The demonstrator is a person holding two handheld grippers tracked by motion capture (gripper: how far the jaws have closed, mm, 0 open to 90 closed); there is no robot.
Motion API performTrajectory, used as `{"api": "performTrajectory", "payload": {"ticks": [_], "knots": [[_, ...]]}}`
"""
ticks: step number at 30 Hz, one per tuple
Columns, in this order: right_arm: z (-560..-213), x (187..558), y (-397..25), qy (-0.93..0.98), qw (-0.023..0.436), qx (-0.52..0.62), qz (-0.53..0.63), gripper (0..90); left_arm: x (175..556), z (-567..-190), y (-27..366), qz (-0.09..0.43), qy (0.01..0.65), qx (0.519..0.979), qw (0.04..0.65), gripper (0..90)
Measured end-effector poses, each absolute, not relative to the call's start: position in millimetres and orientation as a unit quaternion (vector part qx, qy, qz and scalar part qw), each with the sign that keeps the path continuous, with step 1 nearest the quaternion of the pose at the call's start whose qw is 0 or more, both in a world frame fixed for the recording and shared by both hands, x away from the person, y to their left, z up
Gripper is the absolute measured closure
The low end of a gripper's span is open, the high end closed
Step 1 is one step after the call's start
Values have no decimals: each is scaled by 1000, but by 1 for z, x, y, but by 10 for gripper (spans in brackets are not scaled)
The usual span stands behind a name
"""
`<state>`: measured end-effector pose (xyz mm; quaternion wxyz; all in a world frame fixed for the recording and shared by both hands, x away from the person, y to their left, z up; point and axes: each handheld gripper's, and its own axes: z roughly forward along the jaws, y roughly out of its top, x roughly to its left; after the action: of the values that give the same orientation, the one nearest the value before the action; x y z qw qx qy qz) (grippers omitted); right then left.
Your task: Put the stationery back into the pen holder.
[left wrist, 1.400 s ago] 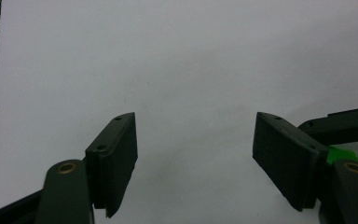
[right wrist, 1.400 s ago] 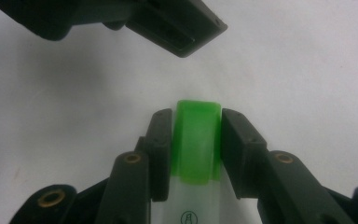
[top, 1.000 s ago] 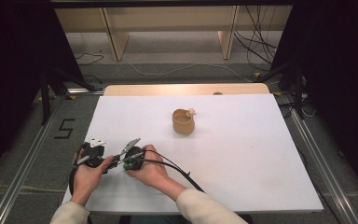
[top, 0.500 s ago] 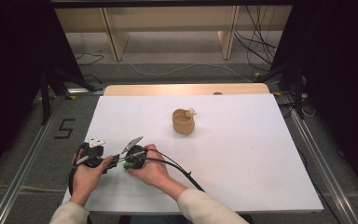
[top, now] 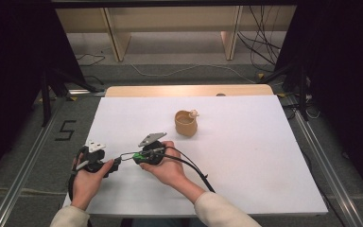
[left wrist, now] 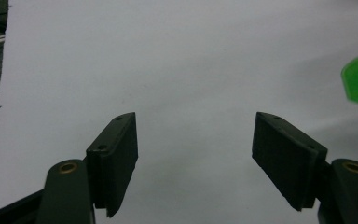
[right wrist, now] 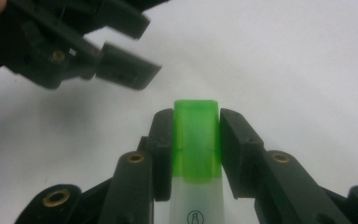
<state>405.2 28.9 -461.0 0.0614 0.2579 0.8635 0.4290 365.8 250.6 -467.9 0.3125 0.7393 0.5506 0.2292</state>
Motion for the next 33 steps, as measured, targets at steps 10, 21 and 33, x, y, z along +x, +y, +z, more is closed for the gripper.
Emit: {"api": "performTrajectory", "payload": {"ticks": [10,21,33], "knots": [[-448,410,-5,832,79,283,471,673,352,-468,232,221,522,756,327,309],[-435,423,-34,802,109,311,499,673,339,-474,219,208,504,766,339,305],[-424,443,-58,777,131,336,516,672,337,-475,211,203,493,774,341,305]]}}
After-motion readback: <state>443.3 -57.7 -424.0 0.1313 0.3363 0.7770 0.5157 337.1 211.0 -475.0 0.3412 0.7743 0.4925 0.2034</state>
